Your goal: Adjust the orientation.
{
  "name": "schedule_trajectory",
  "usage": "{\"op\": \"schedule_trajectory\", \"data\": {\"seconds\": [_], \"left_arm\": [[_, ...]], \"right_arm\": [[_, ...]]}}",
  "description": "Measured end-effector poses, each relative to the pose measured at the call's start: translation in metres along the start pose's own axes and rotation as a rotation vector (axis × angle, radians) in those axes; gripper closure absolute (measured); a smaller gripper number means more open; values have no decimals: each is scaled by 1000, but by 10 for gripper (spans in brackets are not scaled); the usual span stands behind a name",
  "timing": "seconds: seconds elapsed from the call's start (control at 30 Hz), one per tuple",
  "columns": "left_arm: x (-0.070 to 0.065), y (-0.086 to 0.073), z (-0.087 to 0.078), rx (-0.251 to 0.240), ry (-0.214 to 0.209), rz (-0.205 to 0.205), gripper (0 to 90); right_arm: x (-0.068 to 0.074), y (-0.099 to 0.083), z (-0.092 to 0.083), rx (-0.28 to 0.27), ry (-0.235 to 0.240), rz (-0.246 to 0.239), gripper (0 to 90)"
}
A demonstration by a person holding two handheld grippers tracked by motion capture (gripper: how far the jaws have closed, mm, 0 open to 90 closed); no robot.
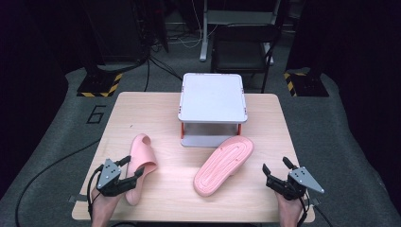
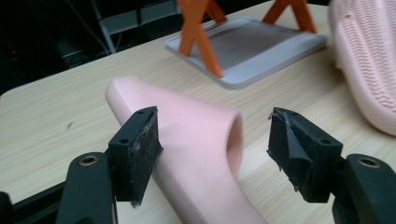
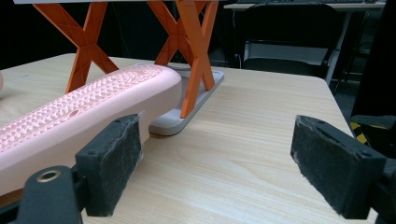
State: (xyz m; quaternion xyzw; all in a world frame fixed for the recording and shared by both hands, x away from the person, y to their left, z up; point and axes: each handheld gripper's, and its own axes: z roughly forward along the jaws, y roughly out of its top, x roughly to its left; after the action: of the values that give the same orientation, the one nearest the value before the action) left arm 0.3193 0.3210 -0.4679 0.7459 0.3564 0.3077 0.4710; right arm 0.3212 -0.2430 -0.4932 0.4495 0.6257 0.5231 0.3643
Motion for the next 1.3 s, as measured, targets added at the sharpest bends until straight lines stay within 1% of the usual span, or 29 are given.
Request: {"op": "schedule_trajectory", "data": {"seconds": [0.03, 0.07, 0.13, 0.17, 0.2, 0.23, 0.27, 0.33, 0.37, 0.4, 0.43, 0.5, 0.57, 0.6, 0.63, 0.67, 0.7, 0.8, 0.83, 0.87, 0.93, 0.97, 1.07, 1.13, 1.17, 1.23, 1.27, 1.3], "left_arm": [[6, -3, -3, 1, 14, -13, 329], [9, -5, -4, 1, 17, -28, 321], [19, -14, -6, -11, 35, -75, 309], [19, -14, -6, -11, 35, -75, 296], [28, -24, -6, -5, 50, -120, 275], [31, -28, -5, -6, 54, -140, 263], [35, -32, -4, -6, 53, -155, 255], [41, -40, -1, -25, 35, -199, 257], [43, -42, 1, -30, 31, -207, 258], [44, -44, 4, -34, 35, -209, 259], [46, -45, 5, -24, 33, -209, 259], [47, -47, 7, -28, 23, -212, 274], [50, -50, 8, -11, 72, -219, 262], [52, -52, 7, -31, 66, -240, 261], [53, -53, 4, -57, 75, -264, 268], [54, -53, 2, -57, 77, -267, 268], [55, -54, -1, -64, 101, -270, 267], [56, -54, -7, -85, 130, -278, 266], [56, -55, -10, -92, 137, -282, 265], [56, -56, -11, -110, 145, -288, 264], [57, -56, -15, -115, 148, -297, 264], [56, -58, -16, -134, 160, -311, 264], [56, -60, -19, -133, 158, -326, 264], [56, -60, -19, -131, 157, -326, 264], [56, -59, -18, -137, 157, -330, 264], [55, -58, -18, -128, 148, -321, 264], [54, -58, -17, -131, 157, -318, 264], [54, -58, -17, -124, 146, -314, 264]], "right_arm": [[1, 0, 0, -3, 0, 1, 157], [1, 0, 0, 5, 1, -3, 157], [1, 0, 1, 2, 6, 1, 158], [1, 0, 1, 2, 5, 2, 158], [1, 0, 2, 4, 9, 1, 158], [1, -1, 2, 6, 7, 2, 158], [1, 0, 2, 12, 7, 3, 158], [1, 0, 1, 10, 7, -3, 159], [1, -1, 2, 5, 10, -1, 159], [2, -1, 2, 4, 11, 2, 160], [2, -1, 3, 4, 13, 6, 160], [2, -1, 3, 5, 14, 6, 160], [2, -1, 2, 5, 13, 3, 160], [2, -1, 2, 4, 11, 3, 160], [1, -1, 2, 7, 11, 2, 160], [1, -1, 2, 1, 11, 7, 160], [1, -1, 1, 2, 10, 6, 160], [-1, -1, 1, 1, 6, 9, 160], [-1, -1, 1, 0, 2, 12, 160], [-2, -1, 0, 0, -1, 16, 160], [-3, 0, -1, 0, -9, 25, 160], [-4, -1, -1, -7, -6, 27, 160], [-5, 0, -2, -21, -6, 41, 160], [-4, 0, -2, -28, -1, 37, 160], [-4, 0, -1, -27, 0, 36, 160], [-3, 0, 0, -18, 6, 33, 159], [-3, 0, 0, -12, 5, 28, 159], [-3, 0, 1, -19, 9, 32, 159]]}}
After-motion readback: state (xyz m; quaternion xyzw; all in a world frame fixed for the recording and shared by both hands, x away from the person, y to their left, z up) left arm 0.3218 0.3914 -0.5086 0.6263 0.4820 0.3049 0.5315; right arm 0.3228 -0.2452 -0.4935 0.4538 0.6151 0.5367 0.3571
